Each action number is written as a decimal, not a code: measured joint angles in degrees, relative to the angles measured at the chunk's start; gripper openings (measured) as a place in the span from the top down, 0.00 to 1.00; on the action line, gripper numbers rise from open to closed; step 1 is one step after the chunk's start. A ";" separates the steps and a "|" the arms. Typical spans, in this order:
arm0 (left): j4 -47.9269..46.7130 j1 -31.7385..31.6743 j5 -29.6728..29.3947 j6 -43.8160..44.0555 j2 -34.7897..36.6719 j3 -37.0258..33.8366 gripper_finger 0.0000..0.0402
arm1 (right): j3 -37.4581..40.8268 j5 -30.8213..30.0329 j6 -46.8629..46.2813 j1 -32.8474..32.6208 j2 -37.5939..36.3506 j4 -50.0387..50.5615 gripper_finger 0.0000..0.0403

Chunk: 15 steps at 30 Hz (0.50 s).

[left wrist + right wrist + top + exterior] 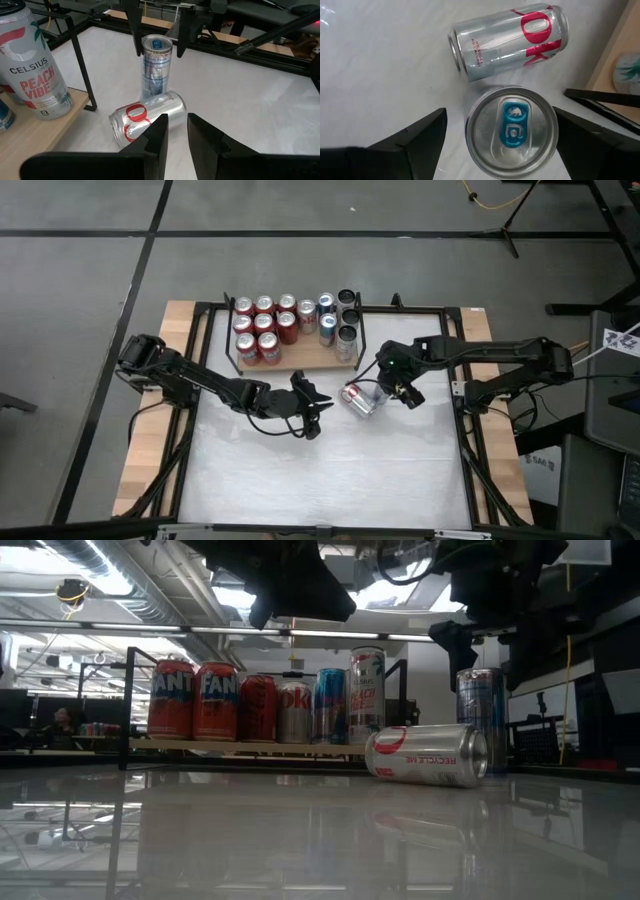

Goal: Place canned beverage on shelf
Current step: Put the blue soda can on the shelf aligned with the other blue soda cans

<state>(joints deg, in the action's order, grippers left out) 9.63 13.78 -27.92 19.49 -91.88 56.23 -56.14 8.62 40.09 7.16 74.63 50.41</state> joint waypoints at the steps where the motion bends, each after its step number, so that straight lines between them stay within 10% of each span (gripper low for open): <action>1: 0.00 0.00 0.00 0.00 0.00 0.00 0.84 | 0.00 0.00 0.00 0.00 0.00 -0.05 0.18; 15: 0.00 0.00 -0.02 -0.11 0.00 0.00 0.84 | 0.00 -0.11 -2.52 0.00 0.00 -0.20 0.18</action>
<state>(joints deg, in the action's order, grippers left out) 9.63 13.78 -27.94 19.38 -91.88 56.23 -56.14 8.51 37.56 7.16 74.63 50.22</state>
